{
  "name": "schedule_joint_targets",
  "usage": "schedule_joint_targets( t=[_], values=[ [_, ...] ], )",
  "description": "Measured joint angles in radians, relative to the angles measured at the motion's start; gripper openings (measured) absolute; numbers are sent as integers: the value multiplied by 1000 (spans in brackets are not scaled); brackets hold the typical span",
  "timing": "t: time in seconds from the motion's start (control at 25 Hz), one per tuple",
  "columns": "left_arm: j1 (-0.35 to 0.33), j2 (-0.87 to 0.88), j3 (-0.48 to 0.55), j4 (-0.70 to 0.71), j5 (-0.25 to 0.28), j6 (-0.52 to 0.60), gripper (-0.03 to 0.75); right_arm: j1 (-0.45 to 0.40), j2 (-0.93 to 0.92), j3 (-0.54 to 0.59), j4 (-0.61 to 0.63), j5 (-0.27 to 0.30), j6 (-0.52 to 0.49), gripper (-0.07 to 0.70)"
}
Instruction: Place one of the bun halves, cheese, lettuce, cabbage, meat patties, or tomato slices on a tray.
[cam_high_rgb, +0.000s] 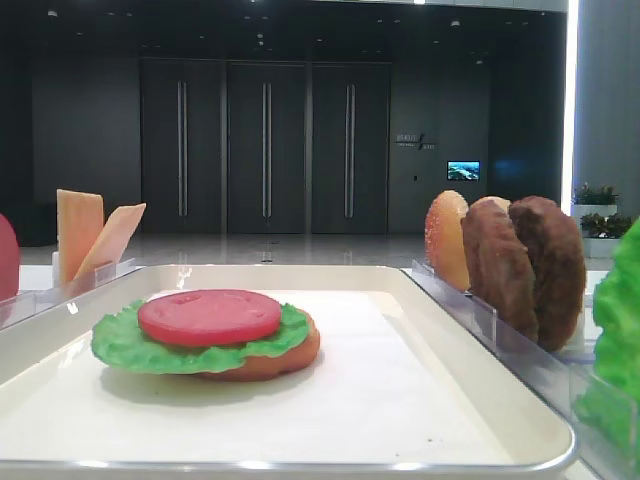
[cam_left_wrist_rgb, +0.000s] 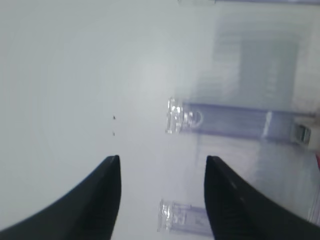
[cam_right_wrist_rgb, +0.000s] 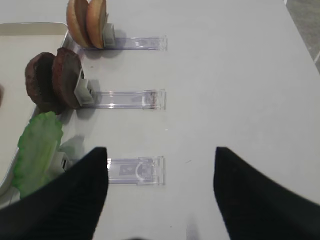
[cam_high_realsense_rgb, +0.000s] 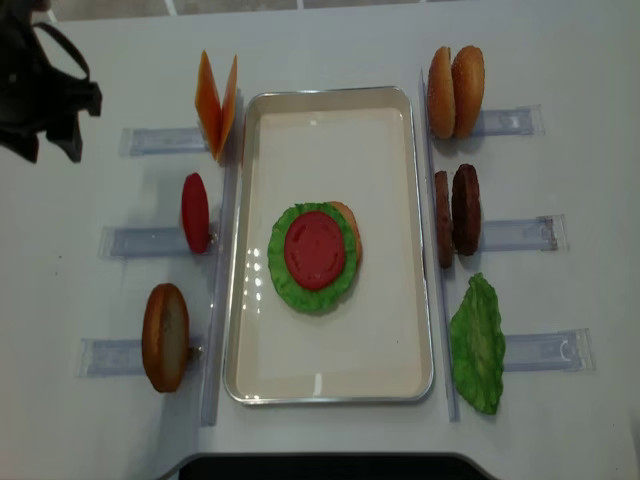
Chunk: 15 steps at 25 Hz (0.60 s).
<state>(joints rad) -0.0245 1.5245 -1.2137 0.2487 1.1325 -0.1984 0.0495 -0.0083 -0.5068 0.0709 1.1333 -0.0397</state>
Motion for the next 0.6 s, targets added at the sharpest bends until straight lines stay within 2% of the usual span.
schedule_joint_targets(
  t=[0.32, 0.6],
  values=[
    [0, -491, 425, -40, -46, 30, 407, 0, 0, 0, 0, 0, 0, 435],
    [0, -844, 610, -119, -50, 54, 355, 0, 0, 0, 0, 0, 0, 435]
  ],
)
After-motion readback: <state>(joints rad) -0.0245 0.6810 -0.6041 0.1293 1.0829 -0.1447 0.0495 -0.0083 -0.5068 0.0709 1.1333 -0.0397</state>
